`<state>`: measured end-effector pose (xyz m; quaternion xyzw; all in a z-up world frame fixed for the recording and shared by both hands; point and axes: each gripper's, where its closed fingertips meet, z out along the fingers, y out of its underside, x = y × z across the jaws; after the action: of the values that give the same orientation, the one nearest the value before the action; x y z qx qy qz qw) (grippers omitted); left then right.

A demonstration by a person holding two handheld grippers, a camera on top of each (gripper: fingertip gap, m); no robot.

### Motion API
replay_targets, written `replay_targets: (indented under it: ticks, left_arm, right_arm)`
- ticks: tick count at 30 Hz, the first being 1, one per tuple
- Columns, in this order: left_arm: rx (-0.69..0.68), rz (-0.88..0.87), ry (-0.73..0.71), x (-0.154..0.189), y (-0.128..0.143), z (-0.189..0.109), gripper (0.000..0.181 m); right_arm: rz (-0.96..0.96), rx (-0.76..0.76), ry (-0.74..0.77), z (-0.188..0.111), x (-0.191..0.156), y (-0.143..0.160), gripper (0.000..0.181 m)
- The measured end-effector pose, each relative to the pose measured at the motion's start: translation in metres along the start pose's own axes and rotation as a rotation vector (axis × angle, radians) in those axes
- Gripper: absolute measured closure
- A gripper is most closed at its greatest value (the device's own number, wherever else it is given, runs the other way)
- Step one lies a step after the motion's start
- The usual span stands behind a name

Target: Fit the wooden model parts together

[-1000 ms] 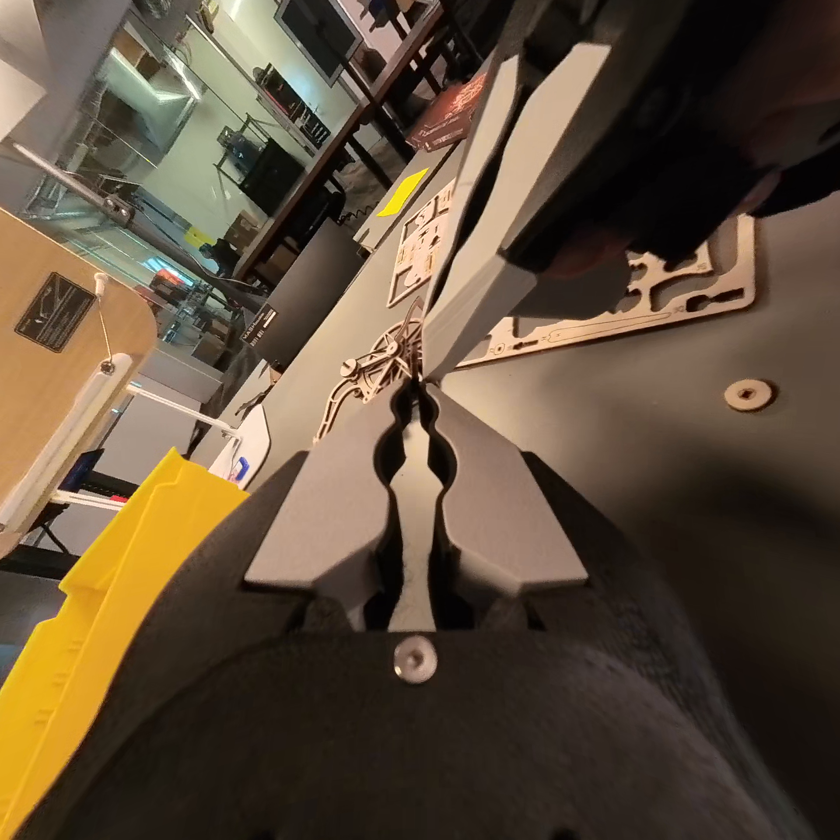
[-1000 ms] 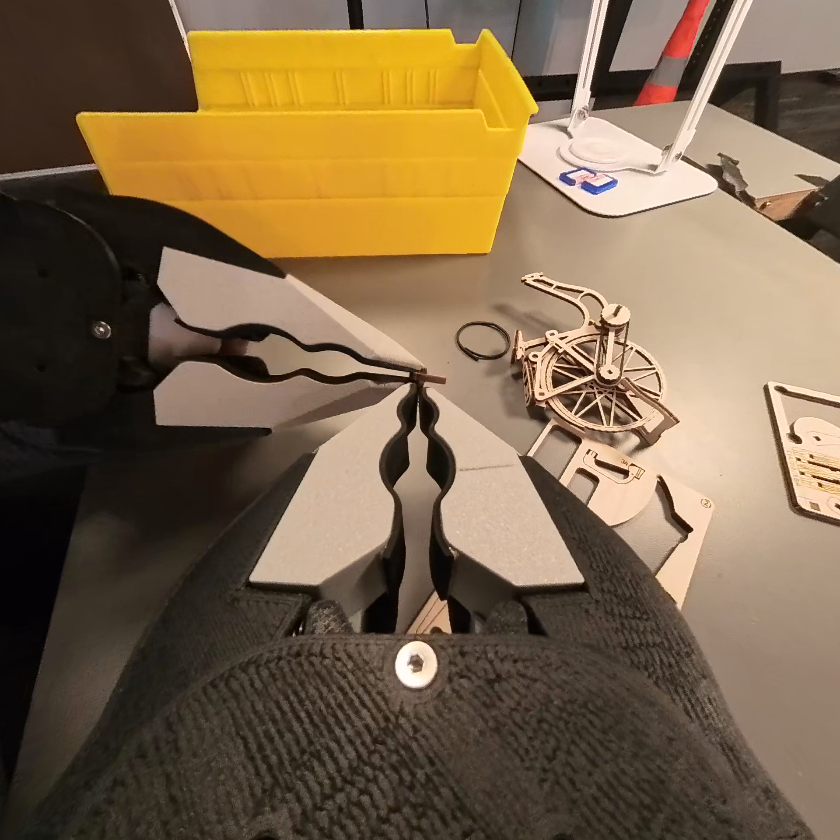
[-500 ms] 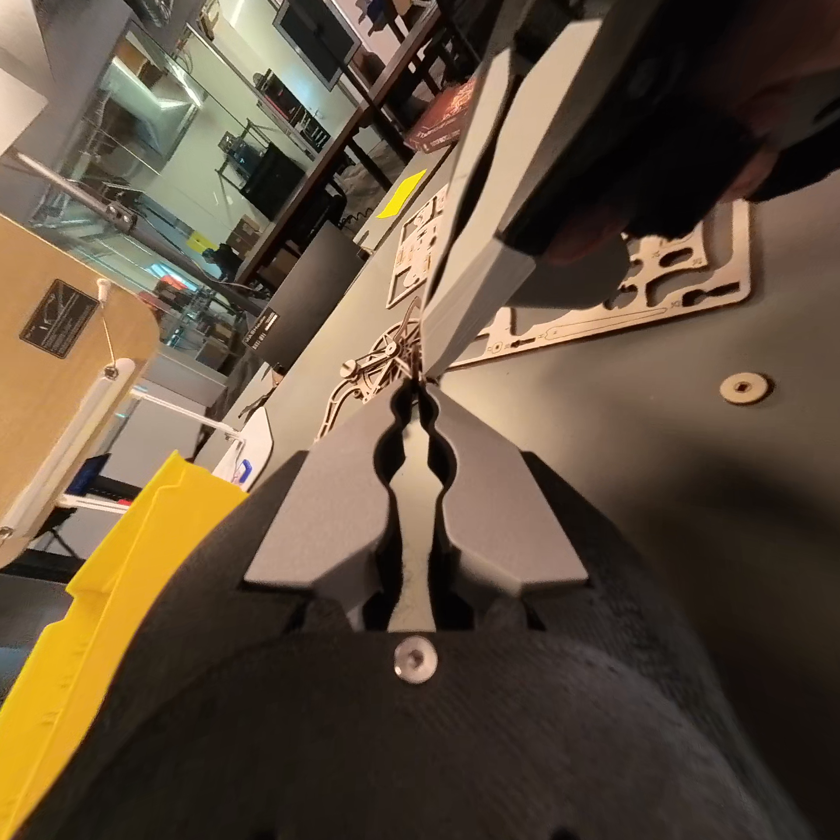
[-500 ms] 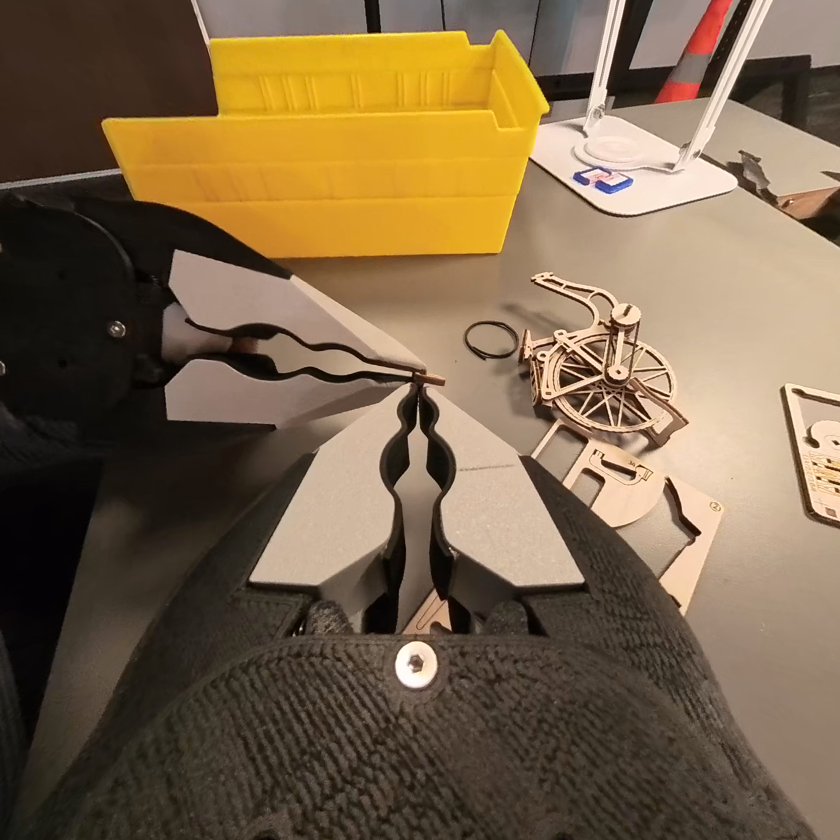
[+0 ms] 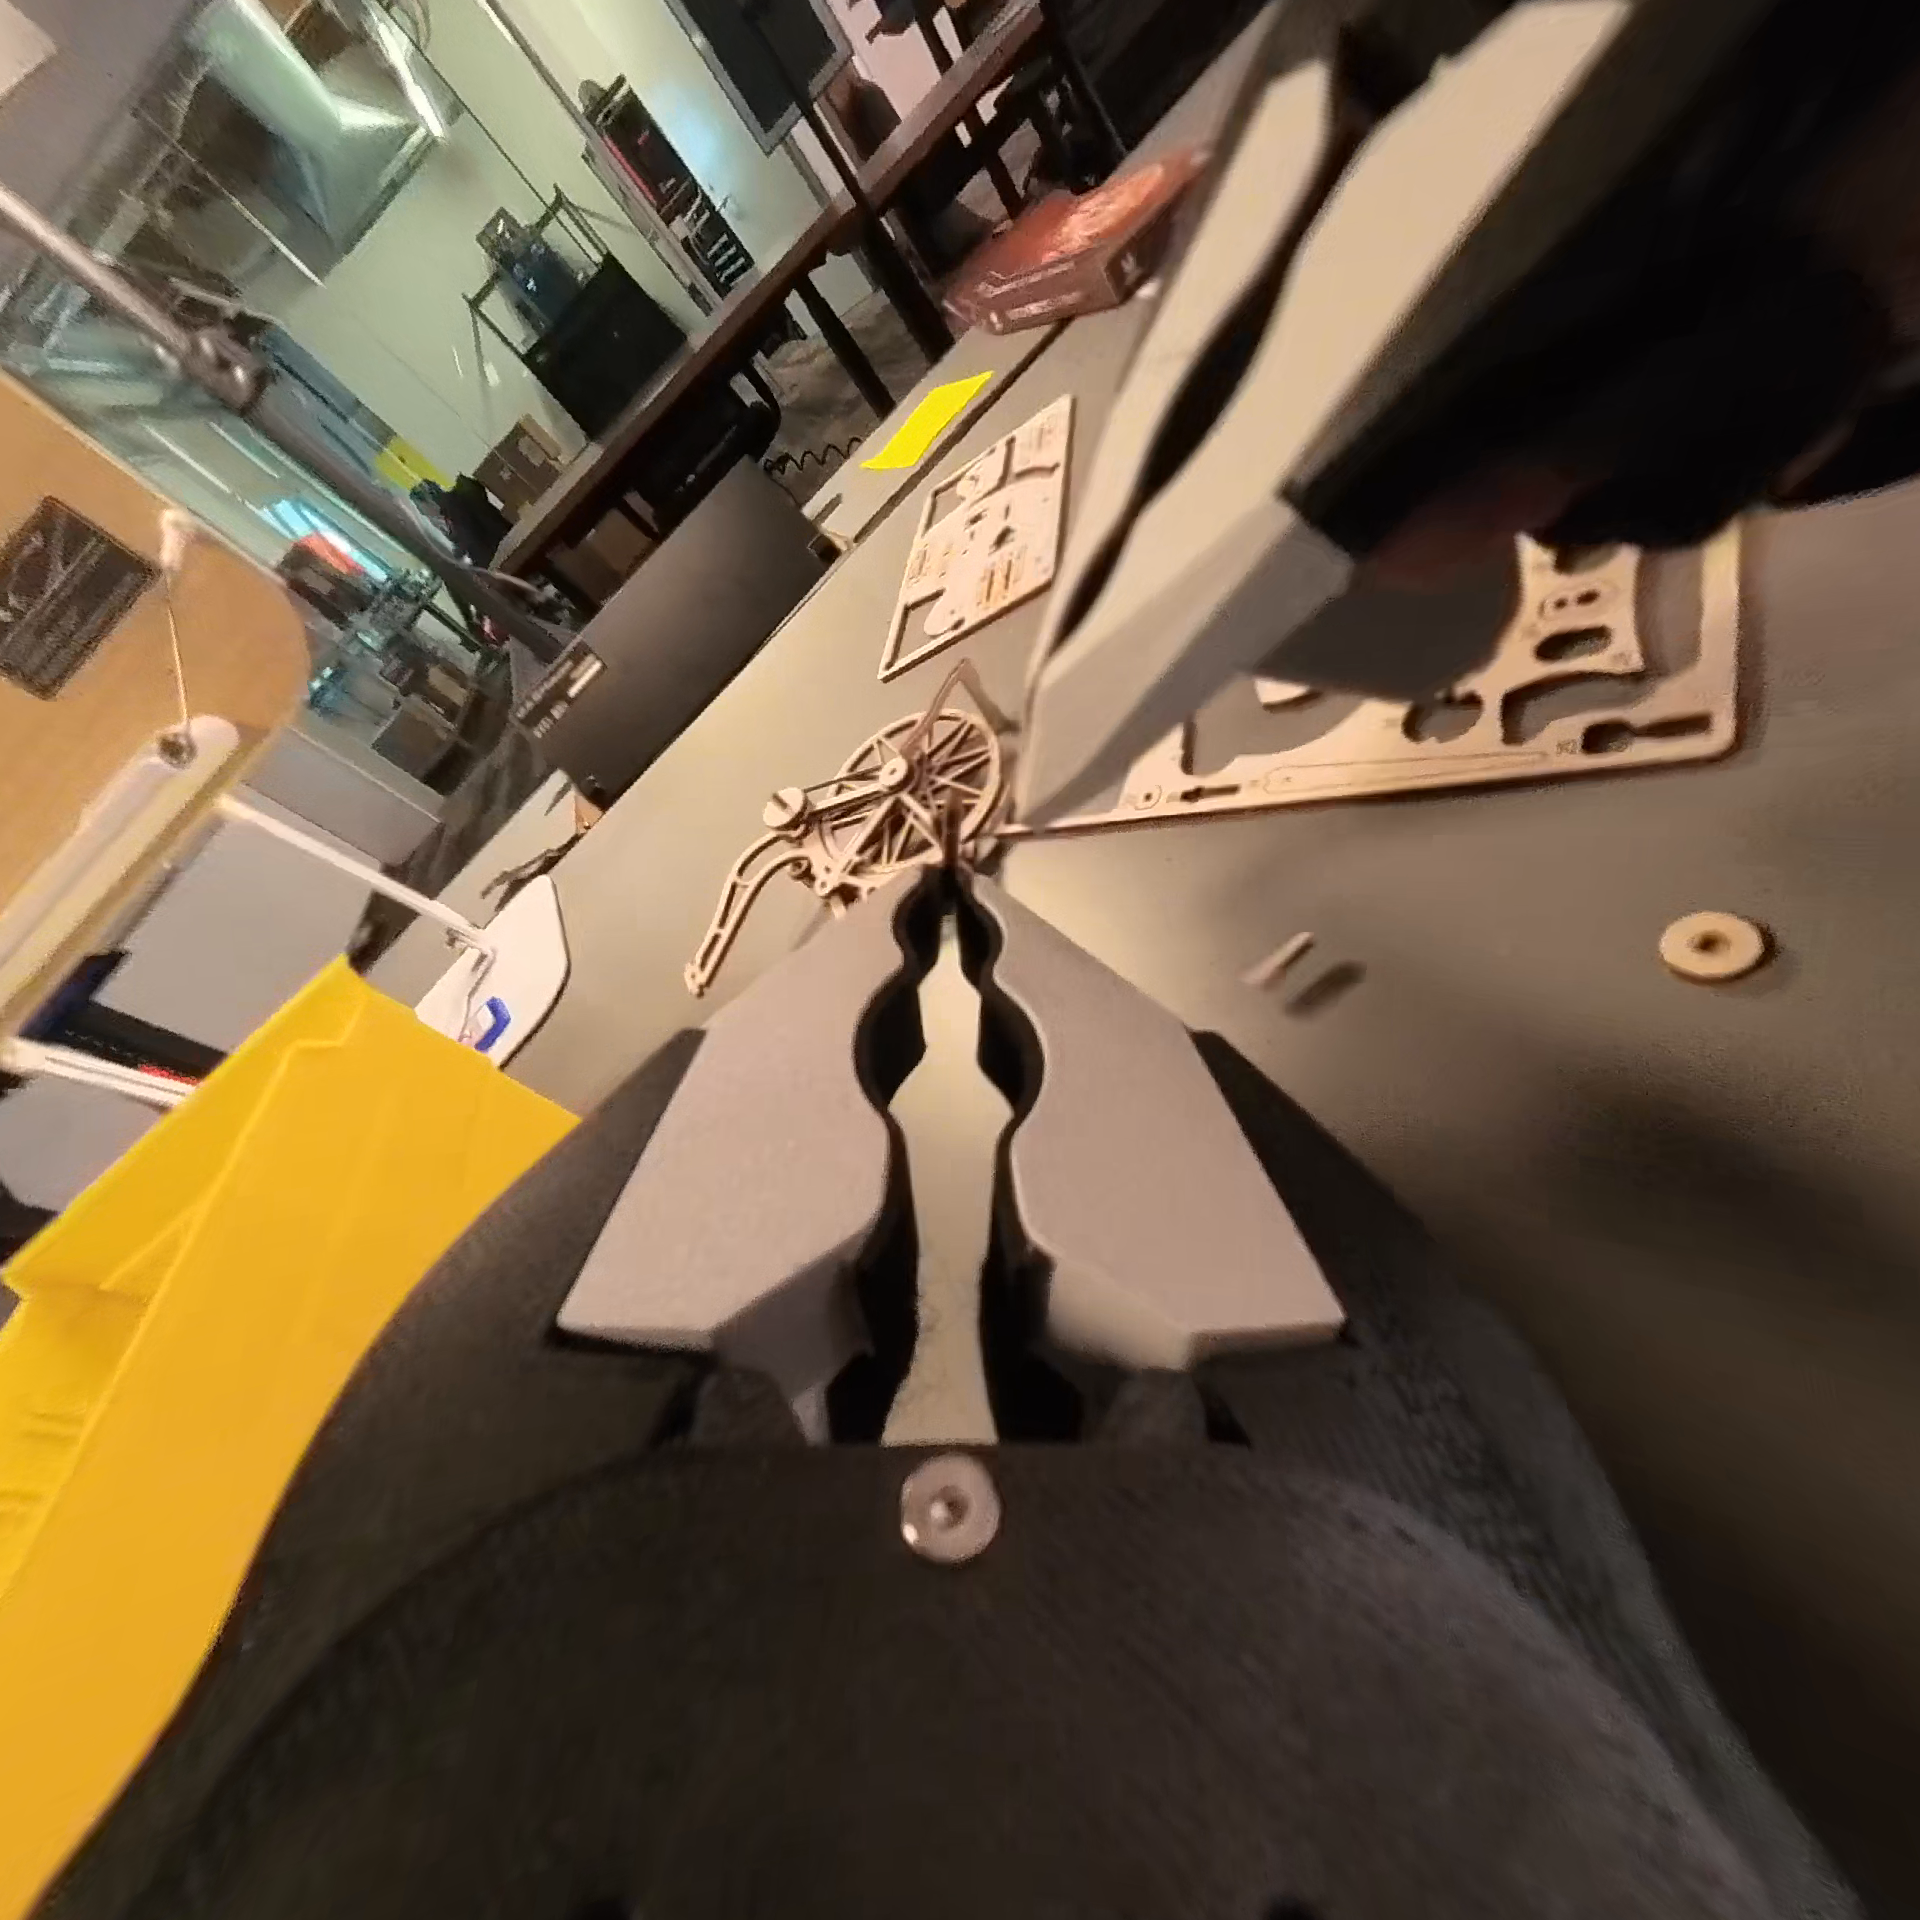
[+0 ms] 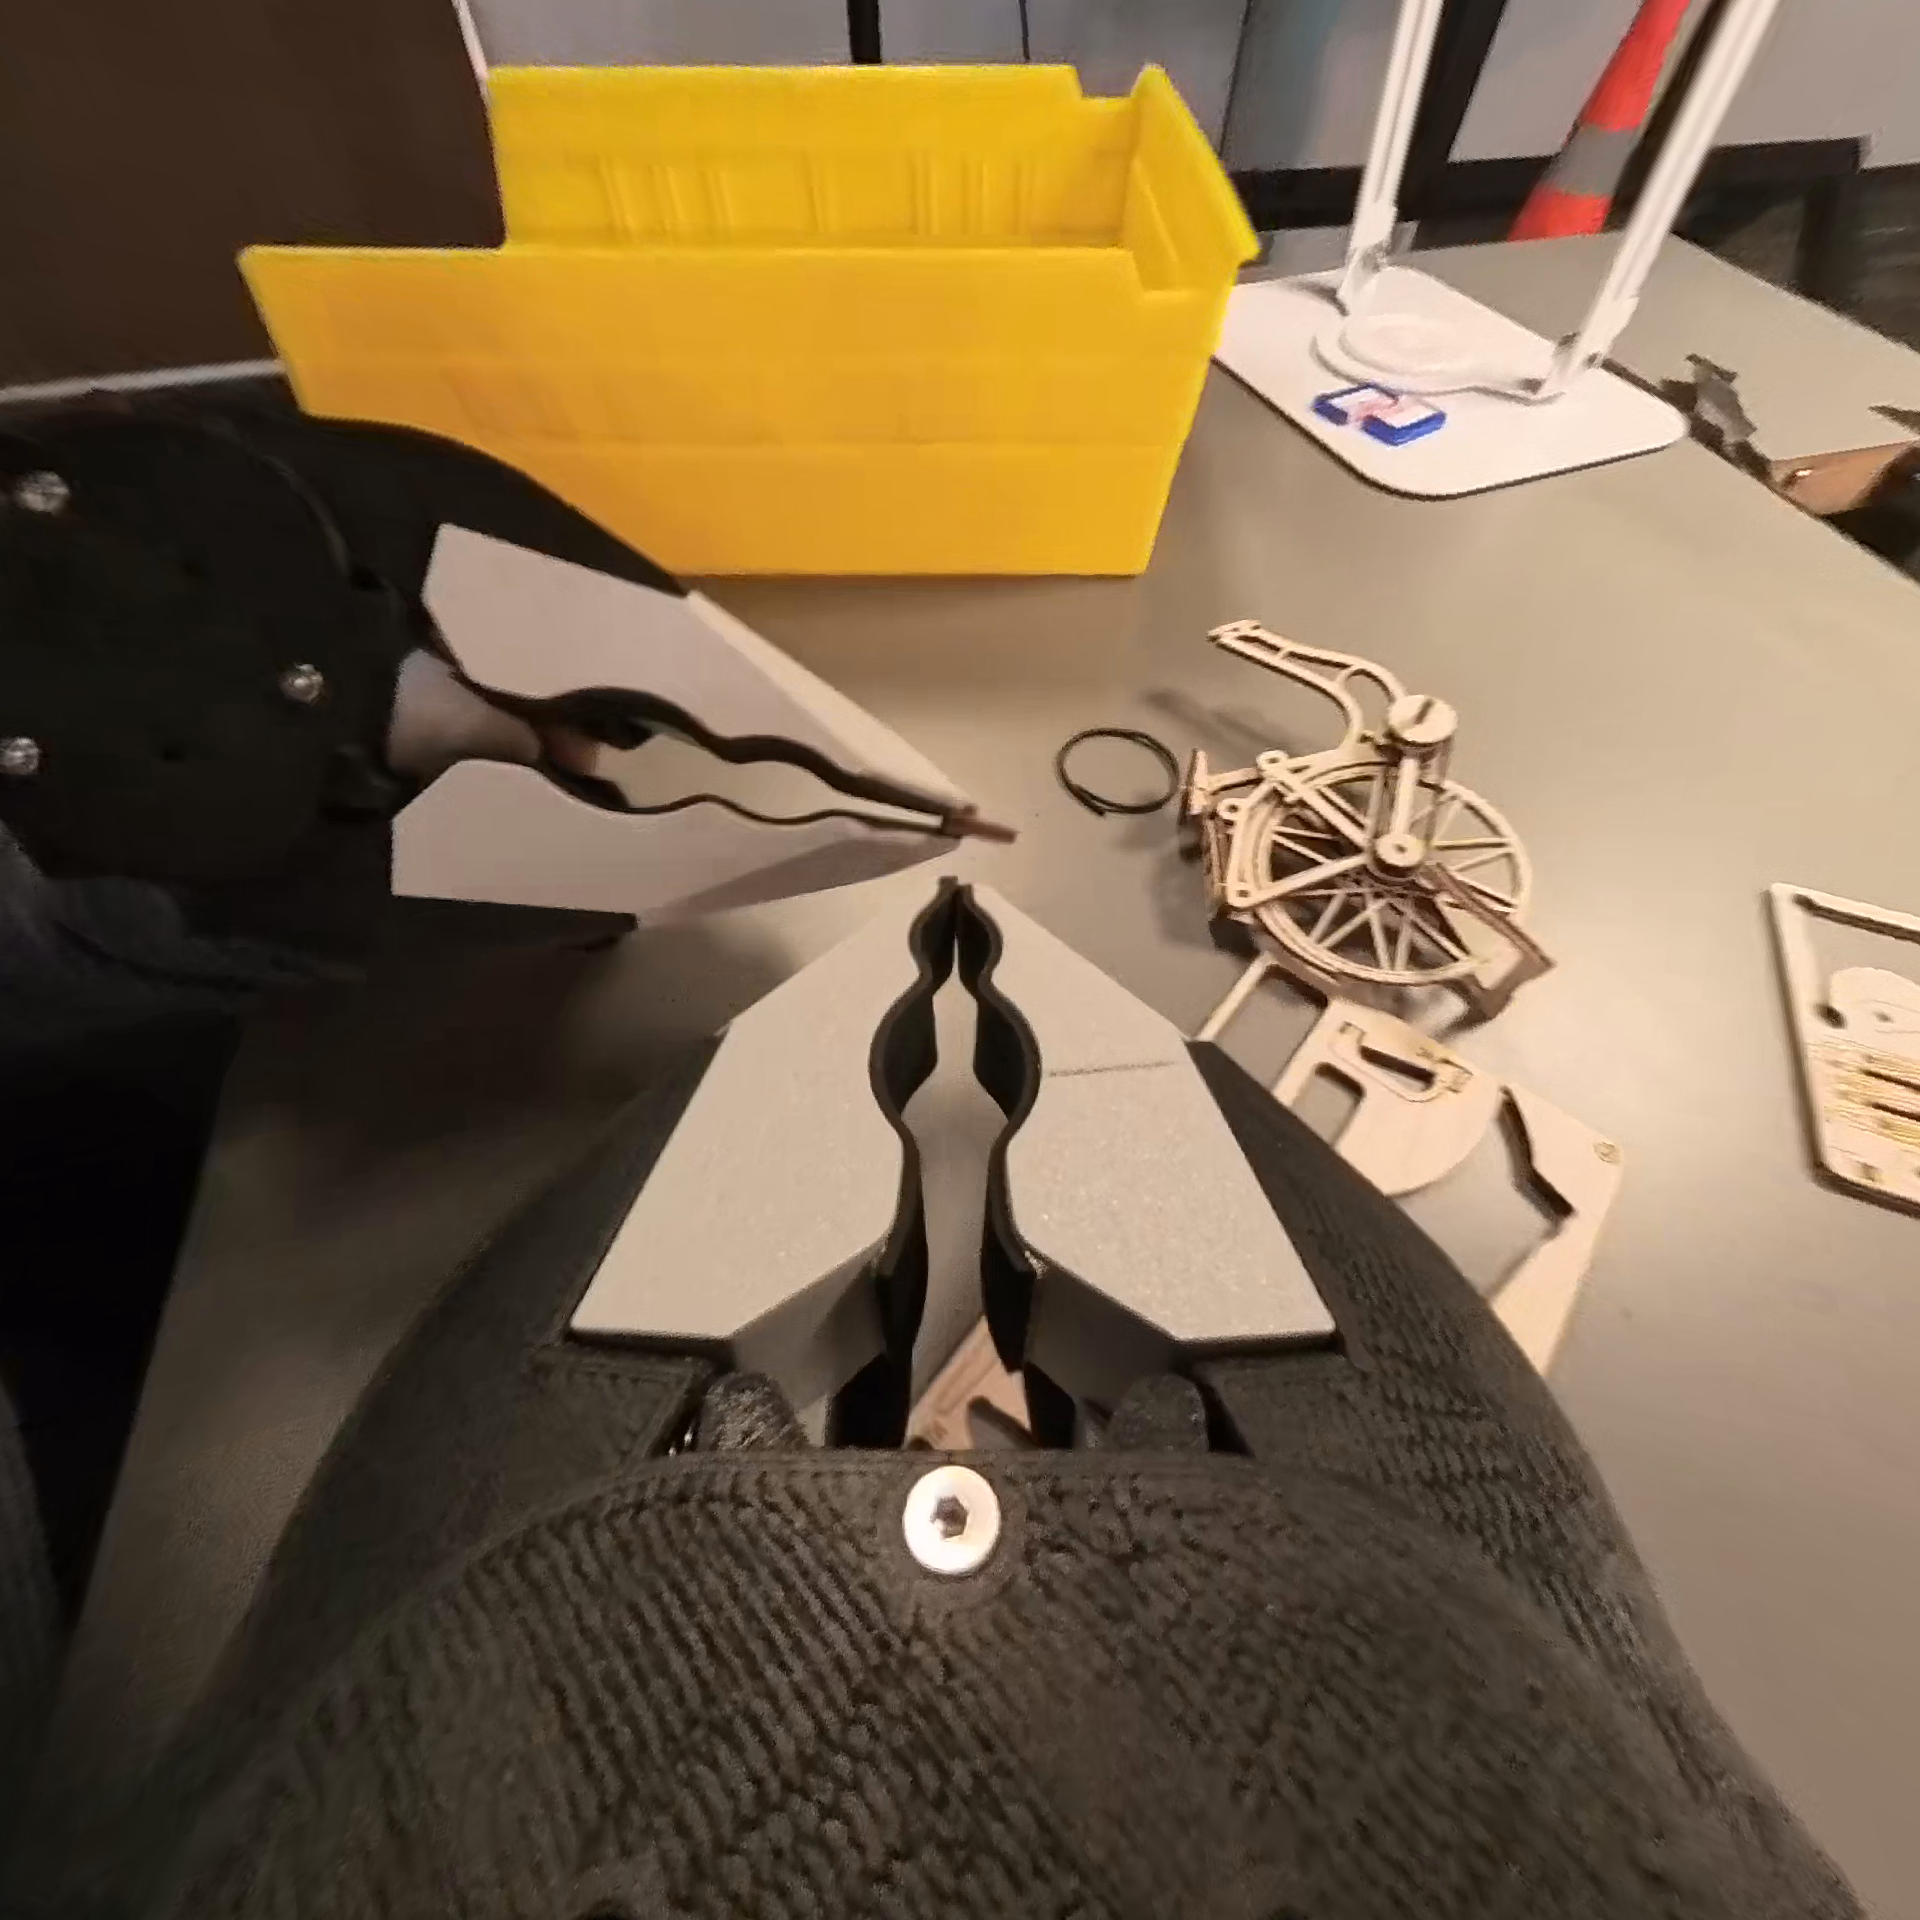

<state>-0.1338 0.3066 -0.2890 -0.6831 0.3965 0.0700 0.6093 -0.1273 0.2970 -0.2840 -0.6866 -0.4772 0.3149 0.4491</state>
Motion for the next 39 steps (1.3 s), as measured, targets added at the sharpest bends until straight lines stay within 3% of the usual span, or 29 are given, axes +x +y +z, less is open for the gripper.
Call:
replay_targets:
  ticks: [6,9,12,16,25,29,32,36,39]
  left_arm:
    - [0.038,-0.166,0.027,-0.01,0.001,-0.002,0.179]
    - [0.052,-0.171,0.04,-0.008,-0.001,-0.003,0.179]
    - [0.06,-0.177,0.053,-0.007,-0.002,-0.003,0.179]
    - [0.068,-0.181,0.061,-0.006,-0.003,-0.004,0.18]
    - [0.075,-0.191,0.058,-0.007,-0.003,-0.005,0.18]
    - [0.075,-0.194,0.06,-0.007,-0.003,-0.005,0.18]
    - [0.084,-0.221,0.065,-0.009,-0.004,-0.005,0.18]
    - [0.126,-0.321,0.093,-0.014,-0.008,-0.008,0.18]
    - [0.153,-0.397,0.125,-0.018,-0.009,-0.01,0.18]
  right_arm:
    - [-0.024,-0.07,-0.068,0.0,-0.005,0.011,0.181]
    - [-0.015,-0.182,-0.195,-0.01,-0.017,0.03,0.173]
    - [-0.055,-0.368,-0.269,-0.023,-0.026,0.062,0.176]
    - [-0.006,-0.439,-0.291,-0.023,-0.032,0.074,0.172]
    - [-0.056,-0.423,-0.211,-0.006,-0.038,0.068,0.163]
    - [-0.111,-0.435,-0.139,-0.005,-0.032,0.069,0.181]
    - [-0.111,-0.433,-0.102,-0.003,-0.027,0.067,0.181]
    - [-0.02,-0.15,-0.042,0.001,-0.021,0.009,0.181]
    - [-0.045,-0.074,0.042,-0.001,-0.013,-0.012,0.181]
